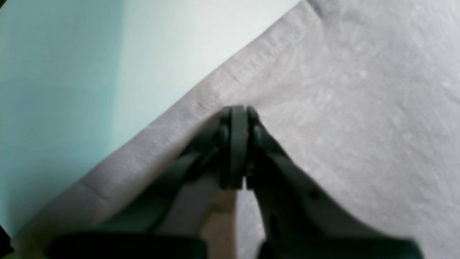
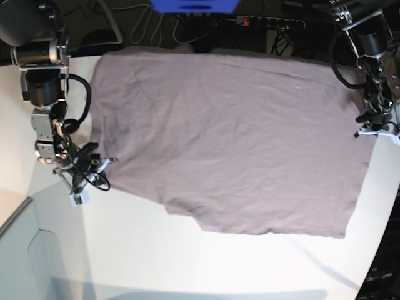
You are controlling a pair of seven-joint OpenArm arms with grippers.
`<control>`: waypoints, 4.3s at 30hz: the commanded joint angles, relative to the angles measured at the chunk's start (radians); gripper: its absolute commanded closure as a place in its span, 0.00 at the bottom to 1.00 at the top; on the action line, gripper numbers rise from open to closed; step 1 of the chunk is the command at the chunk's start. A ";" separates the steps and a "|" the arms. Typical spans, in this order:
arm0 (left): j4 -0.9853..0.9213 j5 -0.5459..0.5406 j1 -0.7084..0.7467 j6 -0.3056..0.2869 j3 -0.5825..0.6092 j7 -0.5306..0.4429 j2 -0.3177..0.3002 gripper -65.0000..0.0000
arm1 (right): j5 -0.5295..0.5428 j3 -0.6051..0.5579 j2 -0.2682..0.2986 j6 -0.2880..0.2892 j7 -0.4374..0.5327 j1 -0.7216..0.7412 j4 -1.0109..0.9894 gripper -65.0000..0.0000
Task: Layout the t-shirt on the table in an organized manner, then fold the t-shirt properly
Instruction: 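Grasp the shirt edge with the right gripper and pull it outward, then move the right gripper to the shirt sleeve and grasp it, then pull the sleeve with the right gripper away from the shirt body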
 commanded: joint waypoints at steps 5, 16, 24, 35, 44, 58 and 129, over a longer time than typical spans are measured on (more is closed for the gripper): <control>-0.019 0.030 0.016 0.045 0.002 0.117 0.012 1.00 | 0.012 0.003 0.012 0.004 0.023 -0.031 0.150 1.00; -0.019 0.030 0.001 0.045 0.004 0.125 0.024 1.00 | 0.012 -0.082 -0.023 0.004 0.018 -0.442 0.903 1.00; -0.019 0.030 -0.004 0.045 0.002 0.125 0.025 1.00 | 0.010 -0.281 -0.017 0.004 0.018 -0.651 1.021 1.00; -0.019 0.030 -0.004 0.045 0.002 0.125 0.025 1.00 | -0.182 -0.436 -0.032 0.004 0.012 -0.644 0.926 0.78; -0.019 0.030 -0.004 0.045 0.002 0.125 0.025 1.00 | -0.179 -0.345 -0.046 0.004 0.012 -0.612 1.031 0.44; -0.019 0.030 -0.004 0.045 0.002 0.125 0.025 1.00 | -0.177 -0.276 -0.210 0.006 -0.068 -0.166 0.524 0.38; 0.004 0.030 -0.002 0.045 0.005 0.125 0.027 1.00 | -0.403 -0.091 -0.160 -0.197 0.331 0.491 -0.350 0.37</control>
